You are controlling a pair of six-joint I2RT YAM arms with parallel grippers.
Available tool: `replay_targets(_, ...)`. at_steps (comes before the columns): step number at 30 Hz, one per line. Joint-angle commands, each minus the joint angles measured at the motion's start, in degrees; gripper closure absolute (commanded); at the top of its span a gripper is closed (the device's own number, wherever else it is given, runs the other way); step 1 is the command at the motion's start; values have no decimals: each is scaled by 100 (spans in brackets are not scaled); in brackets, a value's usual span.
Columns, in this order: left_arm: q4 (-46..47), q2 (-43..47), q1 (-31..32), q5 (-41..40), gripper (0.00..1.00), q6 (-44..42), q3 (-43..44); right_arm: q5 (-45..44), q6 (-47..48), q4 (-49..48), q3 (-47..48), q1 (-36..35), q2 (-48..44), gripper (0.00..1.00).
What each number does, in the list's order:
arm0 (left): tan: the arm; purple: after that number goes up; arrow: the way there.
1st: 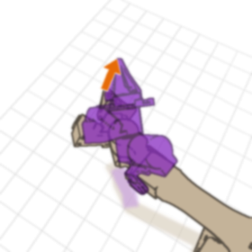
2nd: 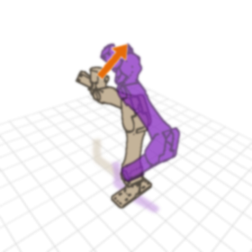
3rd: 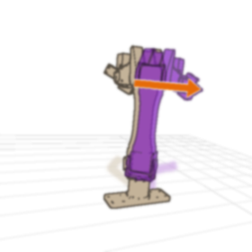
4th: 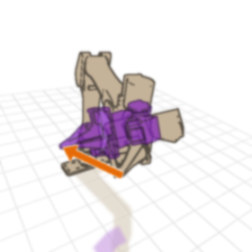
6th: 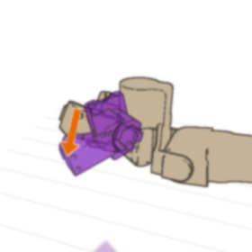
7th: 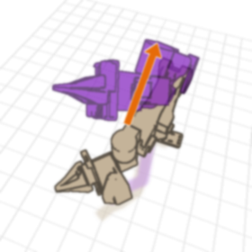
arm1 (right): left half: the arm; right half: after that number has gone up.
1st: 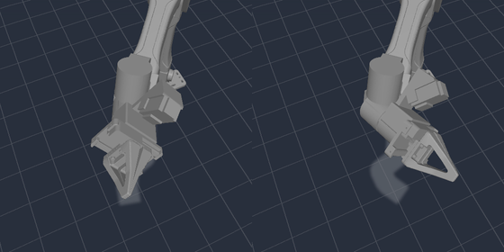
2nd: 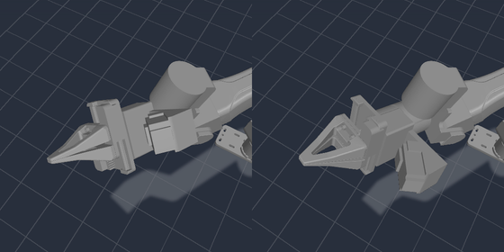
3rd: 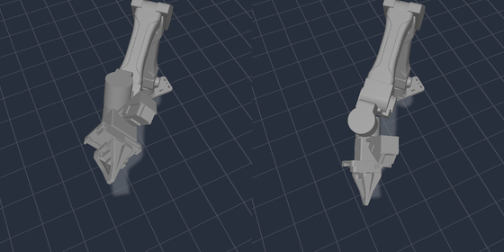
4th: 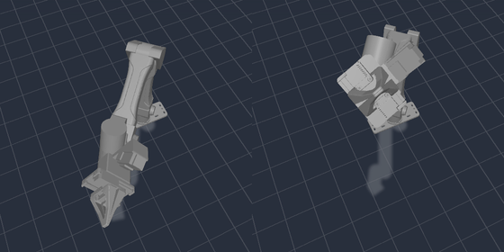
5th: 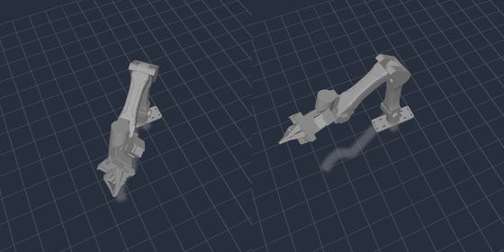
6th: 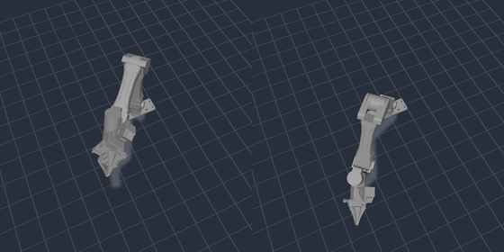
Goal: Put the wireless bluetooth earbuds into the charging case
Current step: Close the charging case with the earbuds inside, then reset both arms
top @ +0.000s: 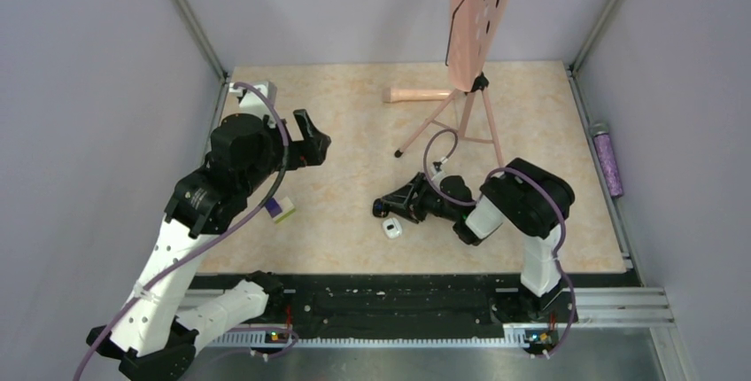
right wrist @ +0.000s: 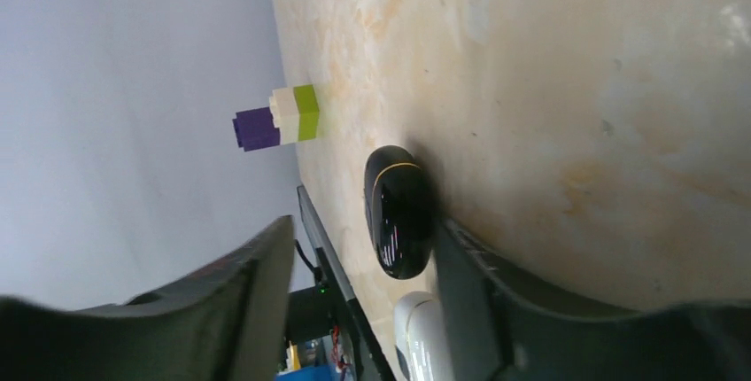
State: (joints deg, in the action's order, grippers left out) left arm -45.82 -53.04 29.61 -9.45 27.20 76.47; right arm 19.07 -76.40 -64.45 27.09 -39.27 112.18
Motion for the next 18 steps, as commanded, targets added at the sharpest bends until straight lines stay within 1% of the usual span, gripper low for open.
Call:
replay_targets(1, 253, -18, -30, 25, 1, 94, -23, -243, 224, -16, -124, -55, -347, 37)
replay_targets(3, 223, -30, -34, -33, 1, 138, -33, -315, 378, 298, -119, -55, -619, 28)
replay_targets(4, 201, -40, -35, -64, 1, 182, -45, -369, 466, 502, -113, -56, -792, 25)
replay_targets(9, 115, -57, -35, -366, 1, 484, -157, -658, 1069, 1812, 33, -55, -1788, 18)
replay_targets(12, -158, -155, -34, -639, 1, 766, -100, -1048, 1528, 3210, 240, -57, -2678, 15)
replay_targets(15, -497, -301, -34, -818, 1, 965, 2, -1542, 2268, 5080, 742, -91, -3416, 14)
replay_targets(18, -549, -292, -42, -937, 1, 1012, -73, -2097, 2706, 6516, 1014, -131, -4157, 12)
